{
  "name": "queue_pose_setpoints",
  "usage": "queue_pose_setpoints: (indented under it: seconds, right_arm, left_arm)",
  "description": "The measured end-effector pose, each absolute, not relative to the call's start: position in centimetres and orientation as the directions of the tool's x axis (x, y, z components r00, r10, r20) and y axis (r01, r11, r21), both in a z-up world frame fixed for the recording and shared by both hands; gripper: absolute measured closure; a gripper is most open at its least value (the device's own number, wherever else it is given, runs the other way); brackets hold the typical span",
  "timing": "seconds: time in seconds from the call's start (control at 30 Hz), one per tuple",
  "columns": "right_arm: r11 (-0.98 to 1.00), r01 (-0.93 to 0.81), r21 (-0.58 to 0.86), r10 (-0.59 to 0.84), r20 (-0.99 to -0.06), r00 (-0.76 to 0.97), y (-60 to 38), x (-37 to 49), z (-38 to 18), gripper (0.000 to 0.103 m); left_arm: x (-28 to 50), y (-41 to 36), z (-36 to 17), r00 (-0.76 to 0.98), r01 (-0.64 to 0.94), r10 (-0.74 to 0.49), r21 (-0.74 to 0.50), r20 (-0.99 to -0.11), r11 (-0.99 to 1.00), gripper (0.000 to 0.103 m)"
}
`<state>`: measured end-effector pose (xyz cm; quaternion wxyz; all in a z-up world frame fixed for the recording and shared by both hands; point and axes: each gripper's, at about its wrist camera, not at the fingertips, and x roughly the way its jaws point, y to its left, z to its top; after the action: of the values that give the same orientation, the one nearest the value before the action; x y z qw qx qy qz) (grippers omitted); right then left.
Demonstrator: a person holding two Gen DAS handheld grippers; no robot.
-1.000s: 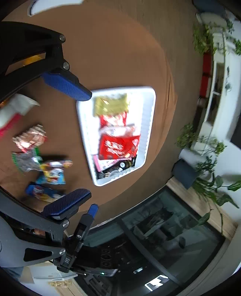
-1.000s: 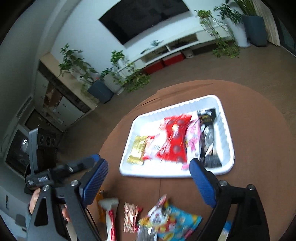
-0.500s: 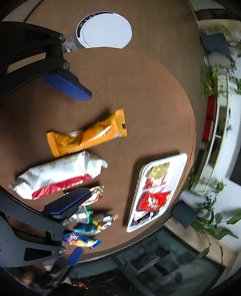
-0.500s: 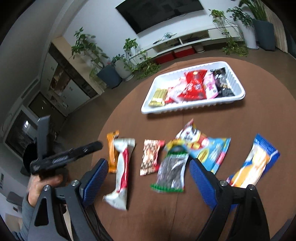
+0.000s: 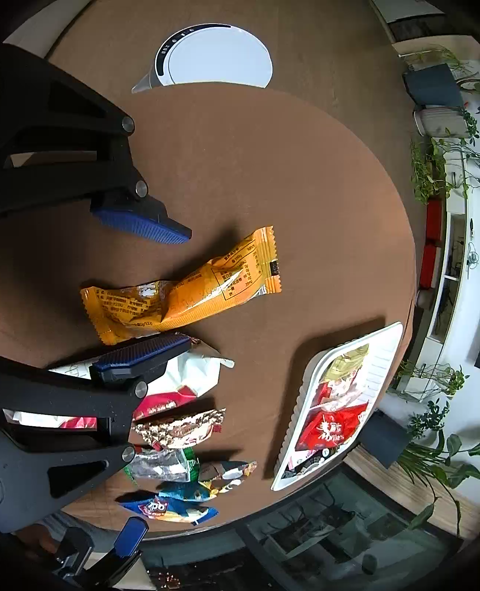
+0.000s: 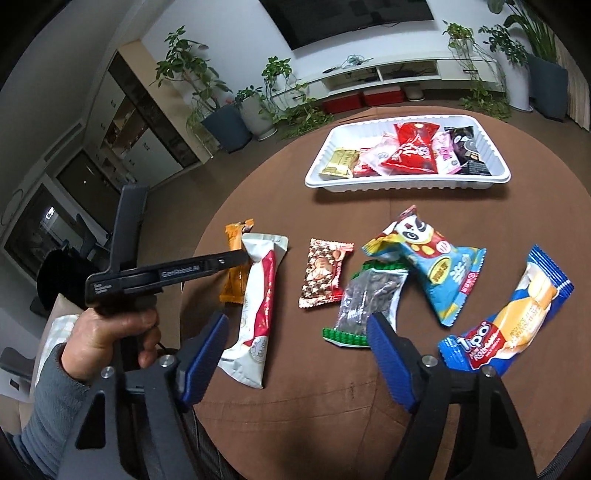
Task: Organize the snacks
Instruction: 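Grasp the orange wrapper with the left tool while the right tool grasps the white-red bar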
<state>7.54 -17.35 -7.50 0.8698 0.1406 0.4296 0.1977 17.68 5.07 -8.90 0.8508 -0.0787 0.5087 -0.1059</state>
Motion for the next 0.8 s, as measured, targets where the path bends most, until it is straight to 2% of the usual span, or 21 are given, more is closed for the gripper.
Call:
queue_pose_setpoints:
  seconds: [0.13, 0.27, 0.43, 0.5, 0.67, 0.8]
  right_arm:
    - [0.886, -0.230, 0.402, 0.460, -0.701, 0.546, -17.0, 7.5, -7.7, 0.025]
    - [0.888, -0.230, 0.399, 0.457, -0.709, 0.537, -16.7, 7.7, -8.0, 0.025]
    - [0.895, -0.239, 0.377, 0.446, -0.717, 0.536, -15.7, 7.3, -7.9, 0.026]
    - [0.895, -0.244, 0.373, 0.445, -0.720, 0.532, -15.4, 7.4, -8.1, 0.026]
    - [0.895, -0.266, 0.357, 0.445, -0.730, 0.518, -14.0, 7.3, -8.4, 0.027]
    - [0.891, -0.292, 0.347, 0.452, -0.739, 0.499, -12.5, 7.5, -8.6, 0.030]
  left_arm:
    - [18.1, 4.7, -9.4, 0.457, 0.105, -0.259, -0.238, -0.851, 0.966, 0.058]
    - [18.8, 4.2, -9.7, 0.448, 0.124, -0.264, -0.233, -0.854, 0.964, 0.070]
    - [19.4, 3.6, -9.9, 0.457, 0.145, -0.258, -0.215, -0.851, 0.966, 0.077]
    - [19.6, 3.5, -9.9, 0.457, 0.152, -0.260, -0.213, -0.851, 0.965, 0.083]
    - [20.0, 3.1, -10.0, 0.462, 0.191, -0.244, -0.172, -0.853, 0.966, 0.088]
    - [19.8, 3.5, -10.1, 0.461, 0.197, -0.263, -0.191, -0.847, 0.962, 0.089]
